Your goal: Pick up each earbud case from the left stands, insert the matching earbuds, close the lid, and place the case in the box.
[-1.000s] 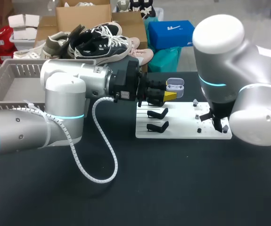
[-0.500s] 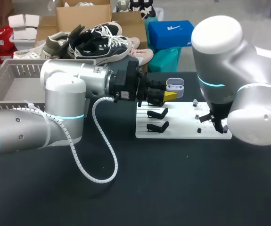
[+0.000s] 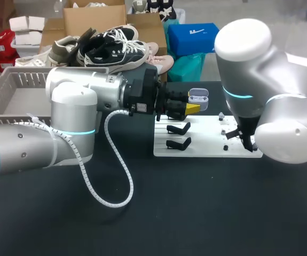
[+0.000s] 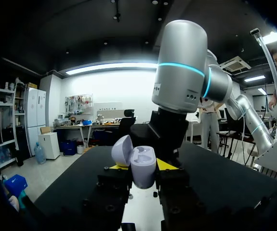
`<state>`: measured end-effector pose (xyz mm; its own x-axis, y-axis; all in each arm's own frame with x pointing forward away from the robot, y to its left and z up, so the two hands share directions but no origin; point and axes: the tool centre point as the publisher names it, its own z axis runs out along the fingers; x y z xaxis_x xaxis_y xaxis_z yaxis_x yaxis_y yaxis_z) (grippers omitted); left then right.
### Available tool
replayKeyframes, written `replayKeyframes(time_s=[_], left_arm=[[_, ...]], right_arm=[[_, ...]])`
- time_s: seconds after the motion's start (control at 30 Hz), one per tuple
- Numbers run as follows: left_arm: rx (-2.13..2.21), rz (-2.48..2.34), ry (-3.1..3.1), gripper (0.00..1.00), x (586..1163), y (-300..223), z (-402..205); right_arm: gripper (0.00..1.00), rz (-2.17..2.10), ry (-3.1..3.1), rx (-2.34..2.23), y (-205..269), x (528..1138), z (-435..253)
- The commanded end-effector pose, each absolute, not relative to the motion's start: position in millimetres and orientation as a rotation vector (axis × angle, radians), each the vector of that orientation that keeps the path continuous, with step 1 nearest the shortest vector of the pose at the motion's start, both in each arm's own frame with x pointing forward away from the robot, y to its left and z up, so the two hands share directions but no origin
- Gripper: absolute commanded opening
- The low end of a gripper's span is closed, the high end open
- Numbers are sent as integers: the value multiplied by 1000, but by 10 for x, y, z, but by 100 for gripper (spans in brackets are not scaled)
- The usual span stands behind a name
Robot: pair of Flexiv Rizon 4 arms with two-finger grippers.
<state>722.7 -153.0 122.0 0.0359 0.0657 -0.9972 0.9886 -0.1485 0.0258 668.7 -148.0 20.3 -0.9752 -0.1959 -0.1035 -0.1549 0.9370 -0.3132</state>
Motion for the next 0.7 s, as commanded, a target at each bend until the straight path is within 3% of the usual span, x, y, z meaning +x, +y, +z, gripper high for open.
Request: replayKeyframes(time_s=[0.03,0.17,0.23,0.27,0.7], left_arm=[[1385,-1261,1162,0,7229,-1532,1218],[1385,-1261,1162,0,7229,-1532,1218],[1385,-1261,1162,0,7229,-1532,1218],[1385,-1261,1162,0,7229,-1532,1218],[1385,-1261,1162,0,7229,-1532,1218]], right_arm=[[25,-470,2961,-264,-1469,6702,187],[20,-470,2963,-264,-1475,6703,182],[4,-469,2964,-264,-1478,6705,179],[0,-469,2963,-264,-1478,6706,178],[0,-470,2964,-255,-1481,6682,270]])
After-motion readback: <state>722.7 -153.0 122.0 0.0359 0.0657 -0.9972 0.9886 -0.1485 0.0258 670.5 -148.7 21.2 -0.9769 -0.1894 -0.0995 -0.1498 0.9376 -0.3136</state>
